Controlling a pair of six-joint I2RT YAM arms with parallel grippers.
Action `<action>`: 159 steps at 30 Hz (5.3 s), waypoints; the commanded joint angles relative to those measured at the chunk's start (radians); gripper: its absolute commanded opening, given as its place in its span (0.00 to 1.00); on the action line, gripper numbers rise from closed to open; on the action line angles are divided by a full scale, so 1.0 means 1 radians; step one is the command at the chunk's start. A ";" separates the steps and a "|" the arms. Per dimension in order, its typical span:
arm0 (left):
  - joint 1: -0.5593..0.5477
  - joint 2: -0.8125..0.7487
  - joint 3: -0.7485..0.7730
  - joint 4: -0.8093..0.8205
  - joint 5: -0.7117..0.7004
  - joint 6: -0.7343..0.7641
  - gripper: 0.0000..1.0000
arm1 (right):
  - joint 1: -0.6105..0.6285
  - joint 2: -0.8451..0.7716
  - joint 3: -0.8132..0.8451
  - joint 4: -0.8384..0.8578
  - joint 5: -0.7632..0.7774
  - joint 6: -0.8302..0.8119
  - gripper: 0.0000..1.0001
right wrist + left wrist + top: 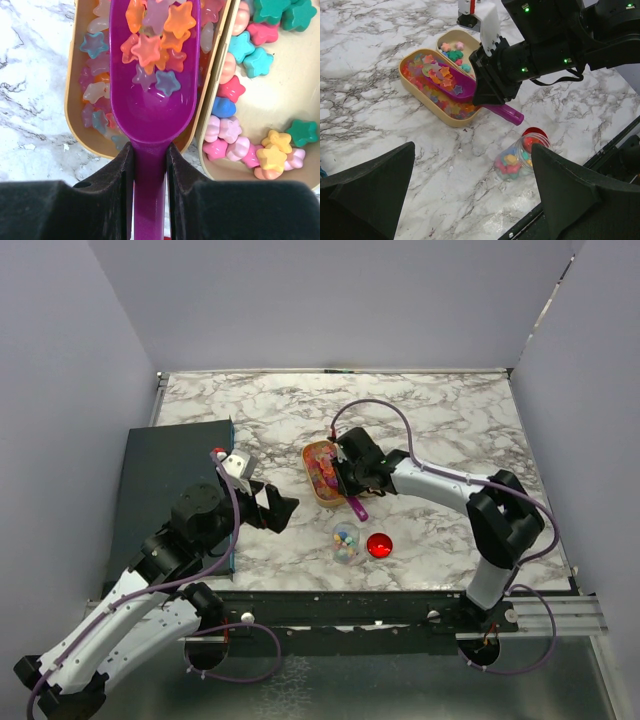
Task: Pack the candies
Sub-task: Scoop the fake candies from the storage box, then place the fake candies in the packing bottle.
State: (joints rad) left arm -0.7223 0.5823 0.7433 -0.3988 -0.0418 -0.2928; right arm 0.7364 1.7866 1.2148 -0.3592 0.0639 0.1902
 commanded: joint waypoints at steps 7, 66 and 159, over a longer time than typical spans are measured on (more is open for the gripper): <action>-0.002 0.008 -0.015 0.005 -0.032 0.006 0.99 | -0.015 -0.151 -0.122 0.078 0.054 -0.051 0.00; -0.003 -0.093 -0.011 0.008 0.032 0.015 0.99 | 0.224 -0.552 0.128 -0.973 -0.127 -0.605 0.00; -0.003 -0.100 -0.014 0.011 0.025 0.013 0.99 | 0.673 -0.323 0.159 -1.076 0.723 -0.771 0.00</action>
State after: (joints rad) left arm -0.7223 0.4797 0.7383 -0.3985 -0.0231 -0.2893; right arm 1.3853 1.4643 1.3991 -1.4326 0.6701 -0.5209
